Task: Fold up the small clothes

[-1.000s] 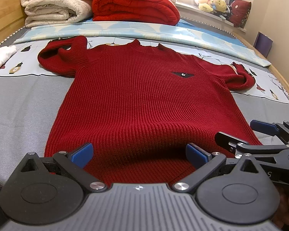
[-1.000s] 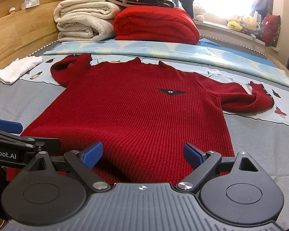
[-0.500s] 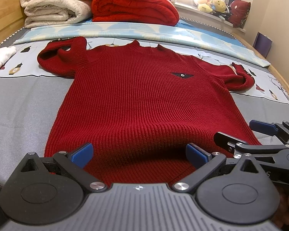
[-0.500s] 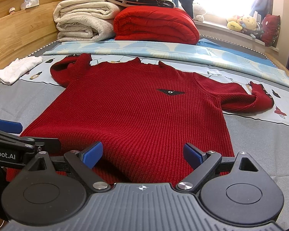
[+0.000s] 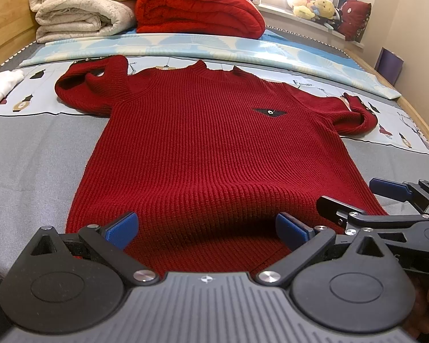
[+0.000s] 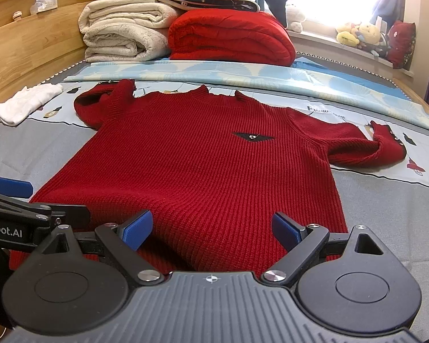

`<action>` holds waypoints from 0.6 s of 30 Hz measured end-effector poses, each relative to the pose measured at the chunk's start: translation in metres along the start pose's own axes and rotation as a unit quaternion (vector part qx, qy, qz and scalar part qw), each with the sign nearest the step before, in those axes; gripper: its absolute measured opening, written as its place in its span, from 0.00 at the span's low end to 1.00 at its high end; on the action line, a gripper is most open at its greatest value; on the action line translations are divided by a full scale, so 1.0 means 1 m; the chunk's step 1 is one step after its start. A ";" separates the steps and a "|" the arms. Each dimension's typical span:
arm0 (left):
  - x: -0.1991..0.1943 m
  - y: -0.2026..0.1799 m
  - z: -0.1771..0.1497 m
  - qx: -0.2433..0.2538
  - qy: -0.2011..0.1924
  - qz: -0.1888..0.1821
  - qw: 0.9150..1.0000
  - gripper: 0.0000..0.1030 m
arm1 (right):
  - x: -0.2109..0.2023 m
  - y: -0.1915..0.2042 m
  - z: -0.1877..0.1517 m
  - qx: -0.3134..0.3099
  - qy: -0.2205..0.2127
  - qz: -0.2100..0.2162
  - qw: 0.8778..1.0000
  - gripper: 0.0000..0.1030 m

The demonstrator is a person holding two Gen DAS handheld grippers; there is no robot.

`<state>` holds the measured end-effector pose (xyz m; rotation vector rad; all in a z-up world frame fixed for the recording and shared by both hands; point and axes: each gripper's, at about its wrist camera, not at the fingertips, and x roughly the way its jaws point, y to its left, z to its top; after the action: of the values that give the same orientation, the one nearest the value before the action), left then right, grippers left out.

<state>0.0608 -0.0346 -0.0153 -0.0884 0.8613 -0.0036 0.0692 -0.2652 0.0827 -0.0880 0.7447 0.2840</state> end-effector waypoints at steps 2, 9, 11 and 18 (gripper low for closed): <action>0.000 0.000 0.000 0.001 0.000 0.000 1.000 0.99 | -0.001 0.000 0.000 -0.002 -0.002 -0.001 1.000 0.88; -0.001 0.003 -0.001 0.011 -0.006 0.003 1.000 0.99 | -0.007 -0.009 0.005 0.026 -0.027 0.005 0.999 0.84; -0.003 0.006 -0.001 0.014 -0.013 0.003 1.000 0.95 | -0.013 -0.019 0.010 0.038 -0.037 0.003 0.999 0.82; -0.019 0.050 0.016 0.033 -0.019 -0.033 0.999 0.51 | -0.034 -0.092 0.028 0.078 -0.071 0.018 0.994 0.49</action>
<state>0.0591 0.0175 0.0053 -0.0545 0.8196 -0.0911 0.0901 -0.3559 0.1245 0.0934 0.6257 0.2615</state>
